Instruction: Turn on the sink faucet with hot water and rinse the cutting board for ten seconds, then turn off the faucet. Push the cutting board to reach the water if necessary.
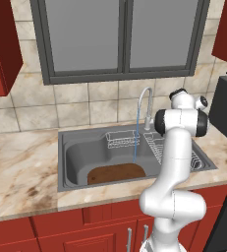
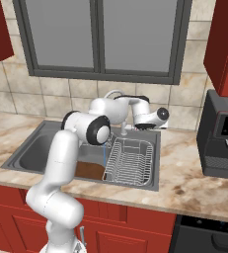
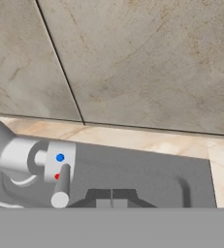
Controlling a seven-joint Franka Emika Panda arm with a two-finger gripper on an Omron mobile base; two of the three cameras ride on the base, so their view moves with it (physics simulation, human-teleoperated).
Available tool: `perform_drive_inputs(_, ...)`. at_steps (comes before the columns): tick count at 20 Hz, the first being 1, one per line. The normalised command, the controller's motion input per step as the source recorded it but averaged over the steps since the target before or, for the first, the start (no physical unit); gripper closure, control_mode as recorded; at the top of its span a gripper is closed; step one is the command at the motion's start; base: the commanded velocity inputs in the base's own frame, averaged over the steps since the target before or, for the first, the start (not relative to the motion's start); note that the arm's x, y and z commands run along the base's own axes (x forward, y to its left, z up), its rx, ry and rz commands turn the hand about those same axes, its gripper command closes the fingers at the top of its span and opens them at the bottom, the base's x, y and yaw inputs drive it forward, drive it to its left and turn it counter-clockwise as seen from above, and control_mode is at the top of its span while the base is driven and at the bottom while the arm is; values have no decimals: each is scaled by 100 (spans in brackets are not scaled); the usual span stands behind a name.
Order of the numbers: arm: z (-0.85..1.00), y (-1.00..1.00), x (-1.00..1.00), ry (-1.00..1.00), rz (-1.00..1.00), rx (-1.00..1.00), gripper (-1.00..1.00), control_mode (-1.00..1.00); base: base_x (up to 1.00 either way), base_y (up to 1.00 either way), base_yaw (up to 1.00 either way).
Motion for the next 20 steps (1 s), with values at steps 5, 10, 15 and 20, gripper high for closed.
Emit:
perform_drive_inputs(5, -1, 0, 1, 0, 0, 0, 100, -100, 0, 0, 0)
perform_drive_inputs(10, 0, 4, 0, 0, 0, 0, 100, -100, 0, 0, 0)
perform_drive_inputs(15, 0, 13, 0, 1, 0, 0, 100, -100, 0, 0, 0)
perform_drive_inputs(20, 0, 15, 0, 1, 0, 0, 100, -100, 0, 0, 0)
